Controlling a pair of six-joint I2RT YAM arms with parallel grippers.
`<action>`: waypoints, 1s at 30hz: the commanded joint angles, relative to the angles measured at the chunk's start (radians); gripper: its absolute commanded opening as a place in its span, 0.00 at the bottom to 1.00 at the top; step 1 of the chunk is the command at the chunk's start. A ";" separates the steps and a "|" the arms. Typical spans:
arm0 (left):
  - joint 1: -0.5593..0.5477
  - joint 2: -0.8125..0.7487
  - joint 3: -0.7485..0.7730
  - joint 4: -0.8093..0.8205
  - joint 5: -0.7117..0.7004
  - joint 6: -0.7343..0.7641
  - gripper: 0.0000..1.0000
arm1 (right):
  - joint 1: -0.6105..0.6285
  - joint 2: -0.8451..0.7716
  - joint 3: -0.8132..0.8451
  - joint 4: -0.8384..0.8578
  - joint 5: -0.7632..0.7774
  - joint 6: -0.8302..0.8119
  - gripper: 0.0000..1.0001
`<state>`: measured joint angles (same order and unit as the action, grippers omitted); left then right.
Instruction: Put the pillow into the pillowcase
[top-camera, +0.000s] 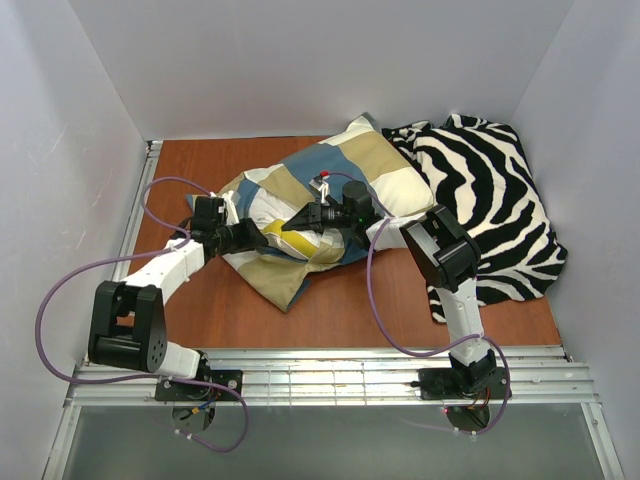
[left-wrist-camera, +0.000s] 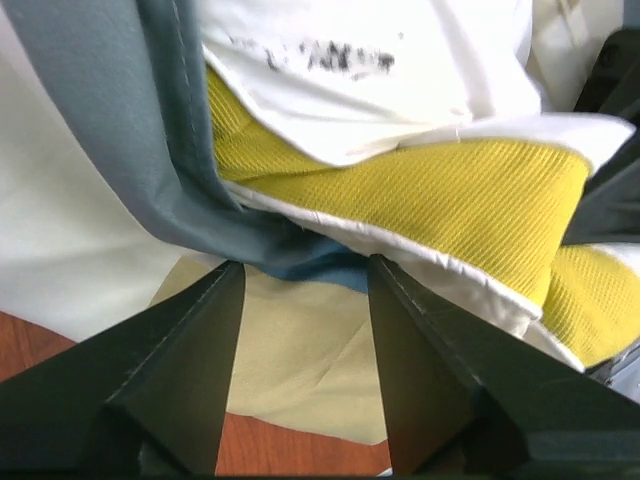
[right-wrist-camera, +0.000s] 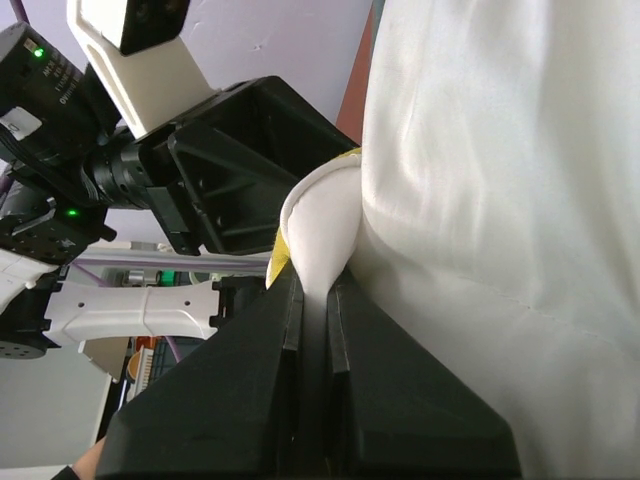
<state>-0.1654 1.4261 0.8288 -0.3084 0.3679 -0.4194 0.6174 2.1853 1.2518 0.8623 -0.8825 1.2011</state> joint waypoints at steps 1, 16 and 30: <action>-0.011 -0.027 -0.057 0.047 0.022 -0.050 0.49 | -0.016 -0.013 0.009 0.024 0.056 0.005 0.01; -0.065 -0.009 -0.132 0.236 -0.008 -0.154 0.56 | -0.010 -0.021 0.000 0.046 0.048 0.045 0.01; -0.065 0.158 -0.083 0.252 -0.144 -0.297 0.66 | 0.007 -0.041 -0.045 0.150 0.050 0.137 0.01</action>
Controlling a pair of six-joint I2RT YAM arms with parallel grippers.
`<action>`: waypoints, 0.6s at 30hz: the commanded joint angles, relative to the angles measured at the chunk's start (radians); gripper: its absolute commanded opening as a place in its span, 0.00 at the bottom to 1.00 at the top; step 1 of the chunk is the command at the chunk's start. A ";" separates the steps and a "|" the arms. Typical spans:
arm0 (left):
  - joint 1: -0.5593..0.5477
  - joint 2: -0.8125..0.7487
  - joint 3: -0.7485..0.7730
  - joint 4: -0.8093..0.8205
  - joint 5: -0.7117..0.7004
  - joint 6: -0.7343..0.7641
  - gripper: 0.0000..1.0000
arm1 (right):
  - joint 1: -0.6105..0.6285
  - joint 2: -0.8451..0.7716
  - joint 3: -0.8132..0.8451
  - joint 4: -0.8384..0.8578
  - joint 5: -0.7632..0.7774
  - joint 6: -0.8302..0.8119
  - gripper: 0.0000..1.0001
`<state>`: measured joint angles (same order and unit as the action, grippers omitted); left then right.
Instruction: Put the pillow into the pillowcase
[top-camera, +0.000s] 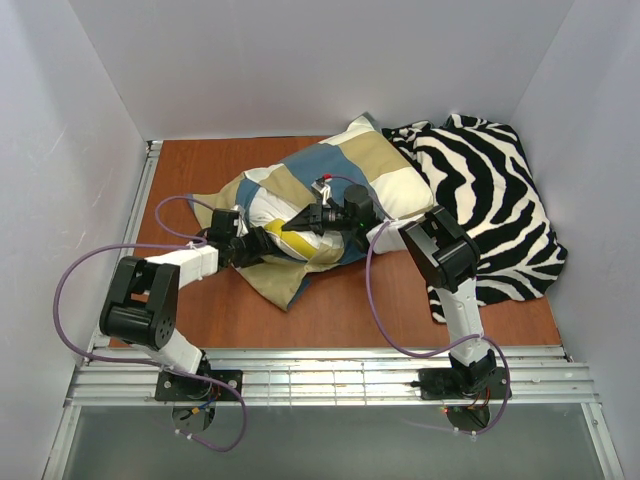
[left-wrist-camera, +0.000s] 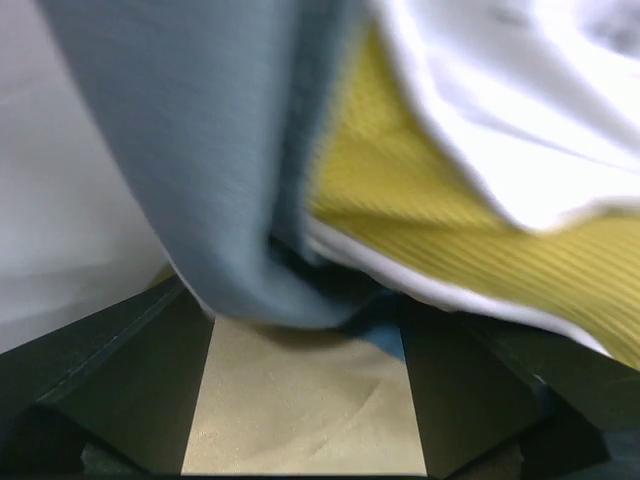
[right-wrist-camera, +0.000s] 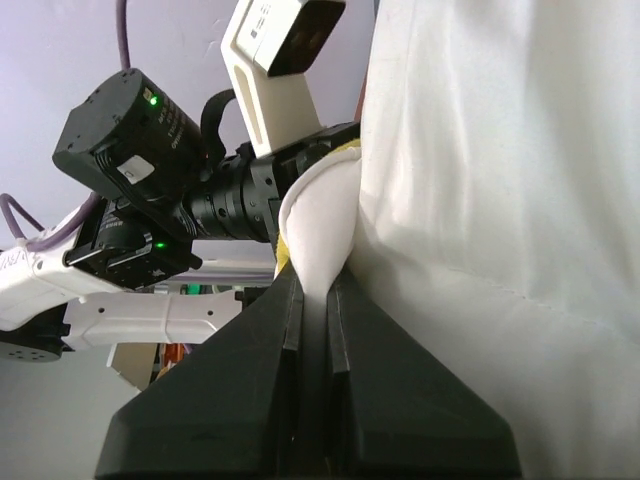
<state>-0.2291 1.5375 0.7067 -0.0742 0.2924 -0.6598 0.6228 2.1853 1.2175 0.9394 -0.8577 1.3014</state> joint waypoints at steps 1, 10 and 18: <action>-0.001 0.065 0.045 0.016 -0.075 -0.060 0.67 | 0.000 -0.041 -0.007 0.078 0.025 0.039 0.01; -0.001 0.231 0.192 -0.149 -0.145 -0.062 0.70 | 0.006 -0.045 -0.013 0.098 0.016 0.055 0.01; 0.040 0.319 0.347 -0.481 -0.188 0.112 0.39 | -0.005 -0.067 0.004 -0.027 0.045 -0.120 0.01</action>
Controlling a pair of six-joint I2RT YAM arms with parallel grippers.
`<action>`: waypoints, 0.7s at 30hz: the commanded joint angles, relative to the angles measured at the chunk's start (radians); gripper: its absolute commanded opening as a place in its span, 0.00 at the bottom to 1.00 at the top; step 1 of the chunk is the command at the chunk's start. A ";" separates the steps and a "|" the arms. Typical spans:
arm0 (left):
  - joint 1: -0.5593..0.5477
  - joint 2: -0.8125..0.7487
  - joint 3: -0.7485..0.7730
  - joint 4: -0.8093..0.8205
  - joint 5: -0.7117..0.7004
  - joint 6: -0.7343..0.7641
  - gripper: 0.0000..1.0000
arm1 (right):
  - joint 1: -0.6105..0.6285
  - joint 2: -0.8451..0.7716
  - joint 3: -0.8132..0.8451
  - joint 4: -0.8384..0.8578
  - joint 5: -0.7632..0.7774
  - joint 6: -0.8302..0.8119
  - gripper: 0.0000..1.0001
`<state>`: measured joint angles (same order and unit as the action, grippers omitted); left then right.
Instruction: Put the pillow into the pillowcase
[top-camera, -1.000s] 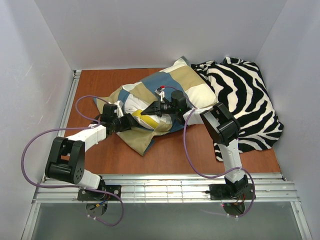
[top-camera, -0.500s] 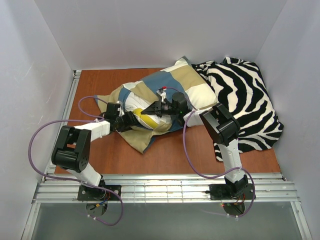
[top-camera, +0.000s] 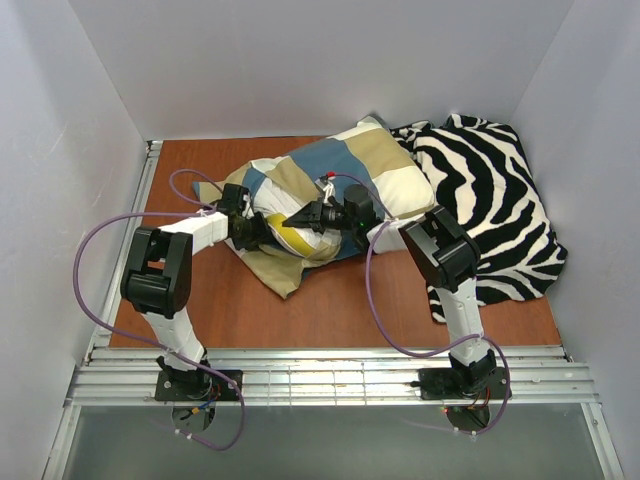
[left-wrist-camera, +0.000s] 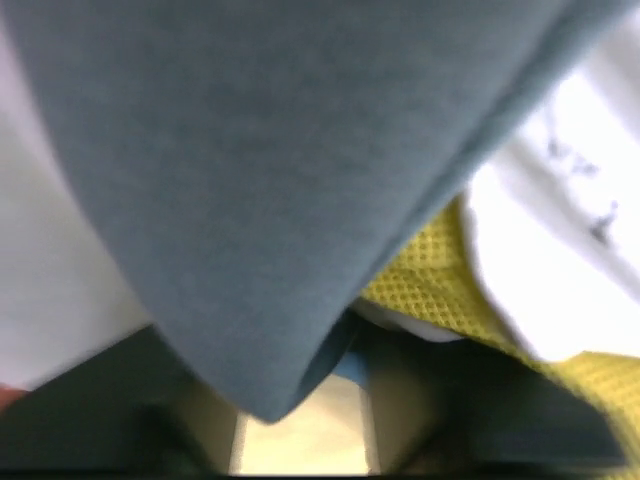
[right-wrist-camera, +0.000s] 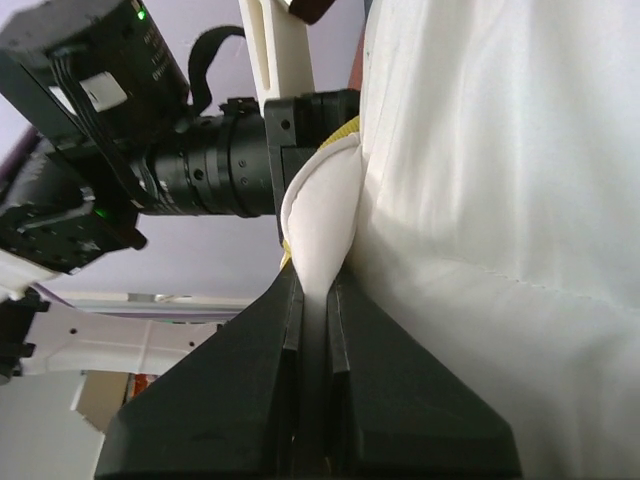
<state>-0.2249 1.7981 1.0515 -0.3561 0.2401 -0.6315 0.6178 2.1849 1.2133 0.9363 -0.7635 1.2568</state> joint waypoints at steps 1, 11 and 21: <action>0.044 0.060 0.005 -0.228 -0.139 0.099 0.31 | -0.003 -0.071 0.017 -0.040 -0.045 -0.094 0.01; 0.050 -0.150 0.005 -0.274 -0.006 0.412 0.00 | 0.002 -0.071 0.179 -0.551 0.165 -0.691 0.01; 0.047 -0.417 -0.096 -0.169 0.514 0.589 0.00 | 0.088 0.079 0.287 -0.743 0.411 -0.958 0.01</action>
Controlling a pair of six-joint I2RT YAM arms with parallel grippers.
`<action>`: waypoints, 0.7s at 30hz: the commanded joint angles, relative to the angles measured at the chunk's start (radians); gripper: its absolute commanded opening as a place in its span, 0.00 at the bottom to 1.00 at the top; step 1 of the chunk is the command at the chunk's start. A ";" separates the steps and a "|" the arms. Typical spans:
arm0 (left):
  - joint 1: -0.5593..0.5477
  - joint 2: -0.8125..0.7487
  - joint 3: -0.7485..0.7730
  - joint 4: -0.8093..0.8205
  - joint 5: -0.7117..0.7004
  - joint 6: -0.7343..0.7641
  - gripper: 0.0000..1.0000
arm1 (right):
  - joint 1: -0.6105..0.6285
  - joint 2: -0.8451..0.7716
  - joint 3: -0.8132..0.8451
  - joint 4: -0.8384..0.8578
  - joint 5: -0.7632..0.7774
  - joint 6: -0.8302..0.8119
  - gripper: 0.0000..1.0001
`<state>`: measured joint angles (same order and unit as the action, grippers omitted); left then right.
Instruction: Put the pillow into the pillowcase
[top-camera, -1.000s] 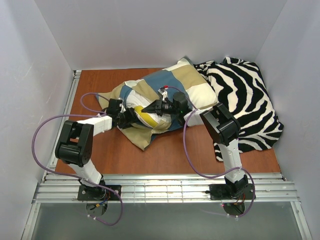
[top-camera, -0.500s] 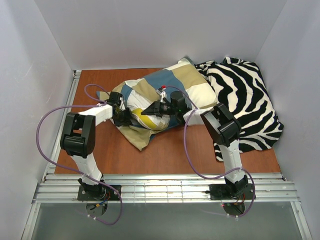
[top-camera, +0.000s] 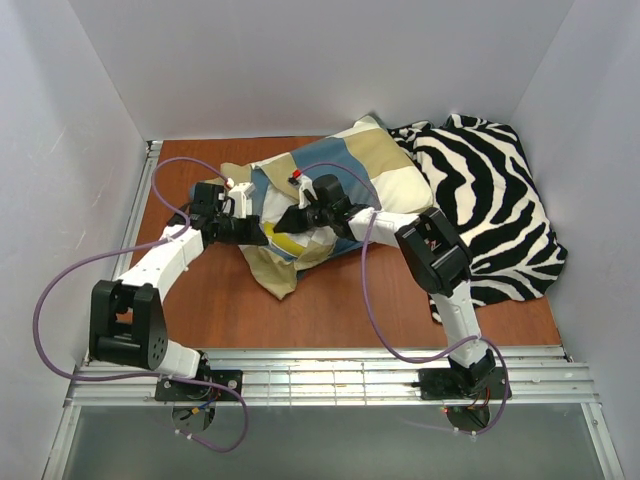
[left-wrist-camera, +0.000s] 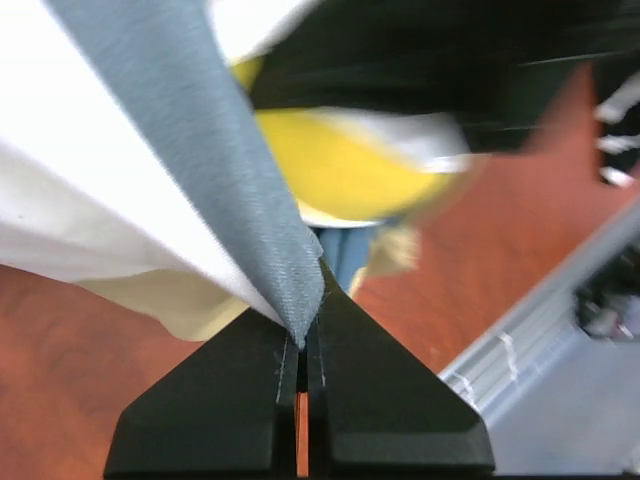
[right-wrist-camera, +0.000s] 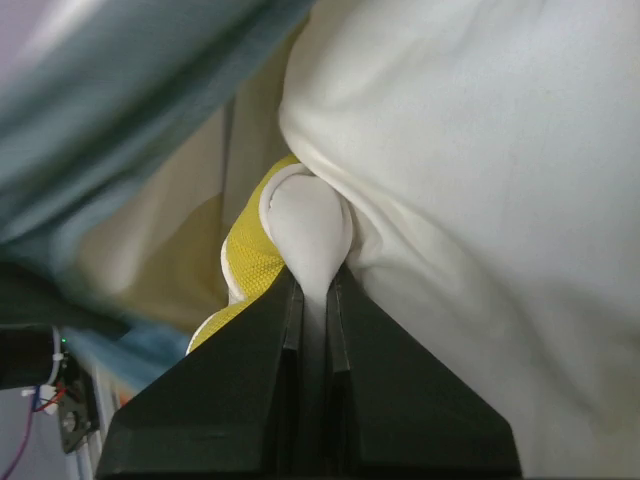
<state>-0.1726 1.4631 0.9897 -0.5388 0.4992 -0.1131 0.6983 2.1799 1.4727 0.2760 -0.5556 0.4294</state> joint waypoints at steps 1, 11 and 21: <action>-0.005 -0.098 -0.026 0.017 0.286 0.066 0.00 | 0.016 0.093 0.031 -0.083 0.210 -0.130 0.01; 0.005 -0.096 0.046 0.235 0.570 -0.187 0.00 | 0.082 0.106 -0.029 -0.115 0.438 -0.072 0.01; 0.059 -0.061 0.142 0.441 0.602 -0.373 0.00 | 0.132 -0.138 -0.147 -0.080 0.346 -0.078 0.01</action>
<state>-0.1295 1.4384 1.0294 -0.2325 0.9745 -0.4313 0.8204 2.1193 1.3907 0.2634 -0.2565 0.3847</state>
